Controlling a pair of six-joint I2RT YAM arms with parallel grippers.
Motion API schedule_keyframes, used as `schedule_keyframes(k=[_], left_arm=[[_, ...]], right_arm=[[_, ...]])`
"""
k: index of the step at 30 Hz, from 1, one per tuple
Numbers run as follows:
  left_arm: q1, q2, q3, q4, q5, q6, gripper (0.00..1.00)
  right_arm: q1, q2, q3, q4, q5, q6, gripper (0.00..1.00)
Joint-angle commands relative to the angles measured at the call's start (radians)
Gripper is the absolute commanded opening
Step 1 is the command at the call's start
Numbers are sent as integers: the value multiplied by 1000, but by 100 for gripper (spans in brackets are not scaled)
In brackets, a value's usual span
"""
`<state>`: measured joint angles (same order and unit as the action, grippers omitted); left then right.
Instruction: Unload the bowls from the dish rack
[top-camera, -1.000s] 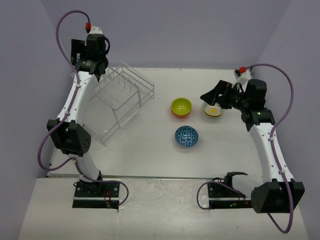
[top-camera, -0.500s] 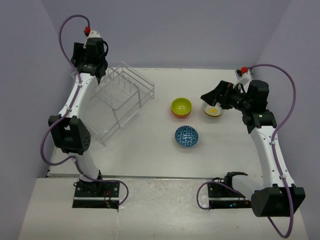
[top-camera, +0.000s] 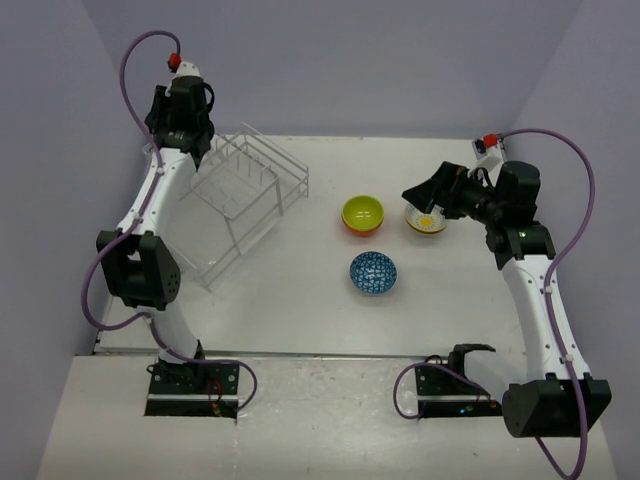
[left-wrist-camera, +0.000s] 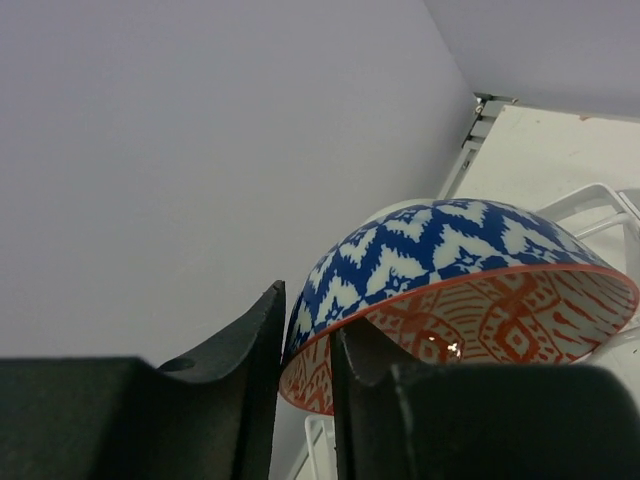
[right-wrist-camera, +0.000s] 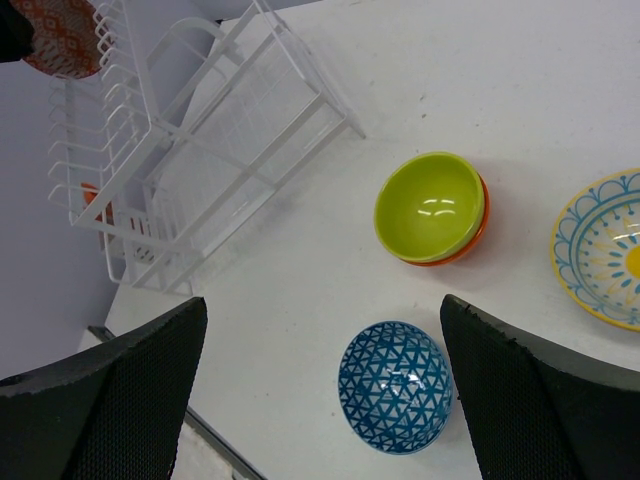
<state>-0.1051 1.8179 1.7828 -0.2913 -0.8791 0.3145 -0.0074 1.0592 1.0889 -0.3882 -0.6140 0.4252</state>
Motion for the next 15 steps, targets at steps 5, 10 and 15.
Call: schedule_keyframes(k=[5, 10, 15], left_arm=[[5, -57, -6, 84, 12, 34, 18], [-4, -78, -19, 96, 32, 64, 5], [-21, -92, -31, 126, 17, 104, 0]], right_arm=[[0, -19, 14, 25, 0, -20, 99], [0, -15, 14, 25, 2, -20, 99], [0, -16, 14, 23, 3, -20, 99]])
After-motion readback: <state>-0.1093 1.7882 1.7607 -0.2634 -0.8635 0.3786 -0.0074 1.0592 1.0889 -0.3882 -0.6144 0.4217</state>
